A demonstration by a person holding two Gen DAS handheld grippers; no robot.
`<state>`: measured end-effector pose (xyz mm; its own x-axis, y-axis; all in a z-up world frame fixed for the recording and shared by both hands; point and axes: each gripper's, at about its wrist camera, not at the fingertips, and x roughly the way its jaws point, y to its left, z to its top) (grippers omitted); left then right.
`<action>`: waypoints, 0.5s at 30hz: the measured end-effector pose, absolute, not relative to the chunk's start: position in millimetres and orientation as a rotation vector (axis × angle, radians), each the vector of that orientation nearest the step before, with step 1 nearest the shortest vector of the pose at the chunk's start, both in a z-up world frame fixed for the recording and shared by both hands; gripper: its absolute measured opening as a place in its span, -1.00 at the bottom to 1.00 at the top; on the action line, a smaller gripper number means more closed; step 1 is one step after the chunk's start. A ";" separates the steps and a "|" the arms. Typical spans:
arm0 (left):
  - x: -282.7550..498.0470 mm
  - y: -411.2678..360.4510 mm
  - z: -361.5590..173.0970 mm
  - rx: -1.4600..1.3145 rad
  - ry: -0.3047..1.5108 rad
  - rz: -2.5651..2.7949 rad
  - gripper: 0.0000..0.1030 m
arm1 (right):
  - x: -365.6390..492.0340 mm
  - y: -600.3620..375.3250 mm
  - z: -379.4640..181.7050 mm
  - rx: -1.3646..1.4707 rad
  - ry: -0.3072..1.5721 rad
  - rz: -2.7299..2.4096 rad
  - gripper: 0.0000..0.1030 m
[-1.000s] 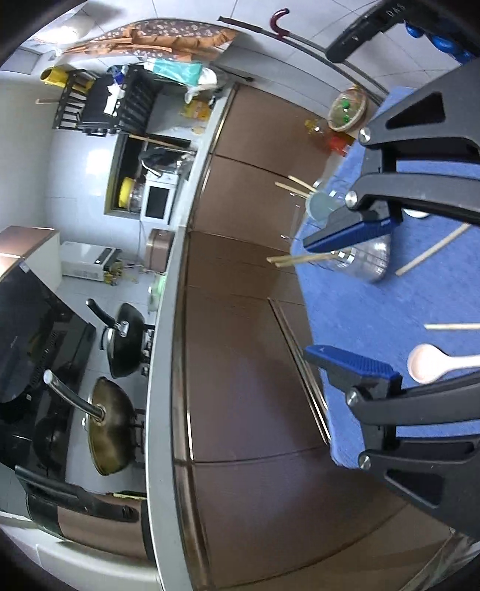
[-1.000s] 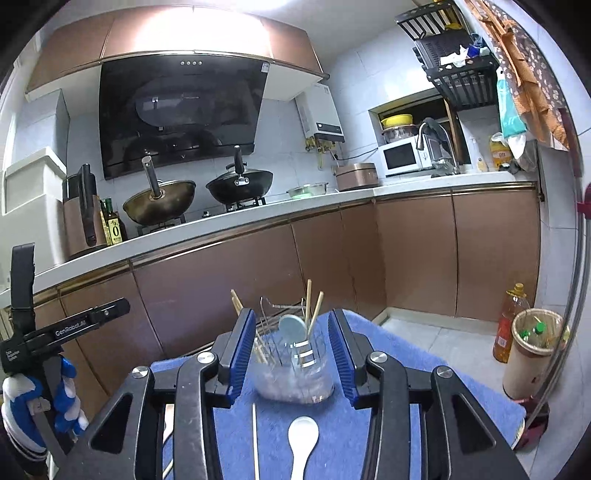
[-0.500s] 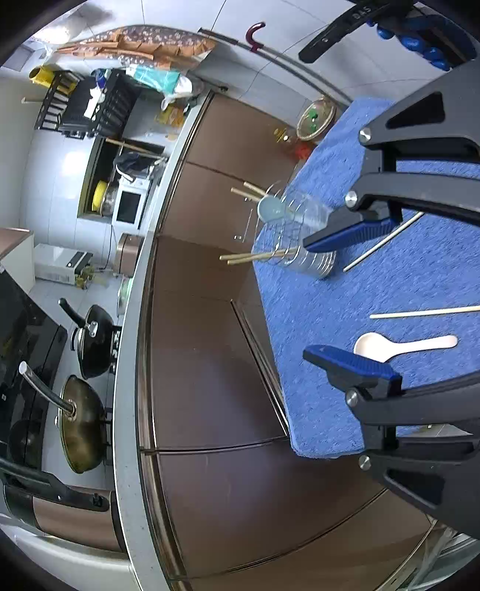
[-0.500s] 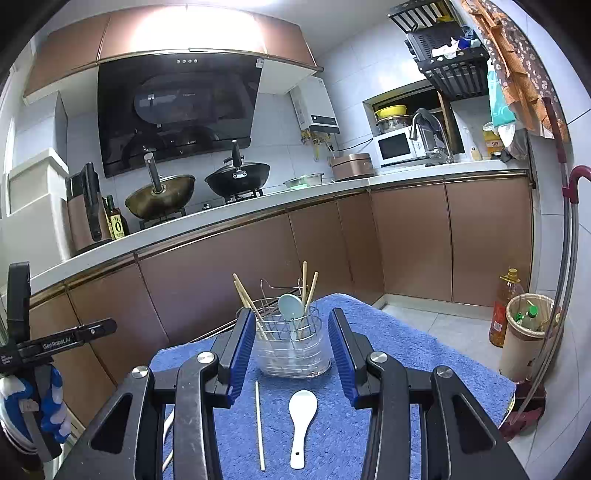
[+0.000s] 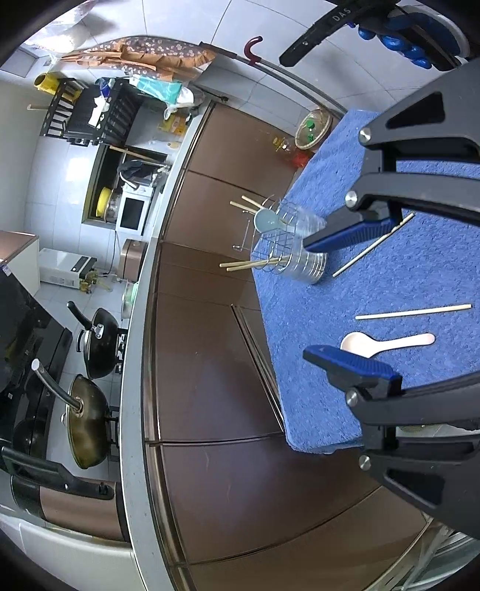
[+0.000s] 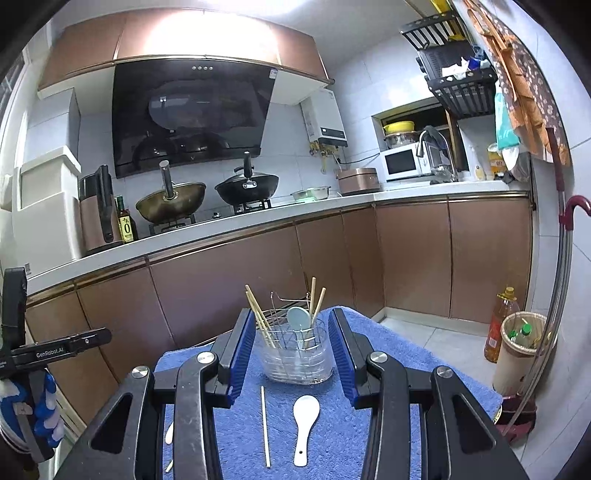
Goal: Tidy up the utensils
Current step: 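Withdraw both open tools and hover over the pink spoon and remaining chopsticks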
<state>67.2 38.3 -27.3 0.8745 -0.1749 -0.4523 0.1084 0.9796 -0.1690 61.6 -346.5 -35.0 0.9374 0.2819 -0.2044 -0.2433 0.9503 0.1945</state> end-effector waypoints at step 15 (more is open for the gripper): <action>65.5 54.0 -34.4 -0.160 0.506 -0.115 -0.03 | 65.4 -342.2 -37.9 0.152 0.252 0.282 -0.17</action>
<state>65.5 54.0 -34.4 0.8688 -0.1490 -0.4723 0.0703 0.9811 -0.1802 65.4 -342.2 -37.9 0.9295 0.2930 -0.2241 -0.2552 0.9494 0.1830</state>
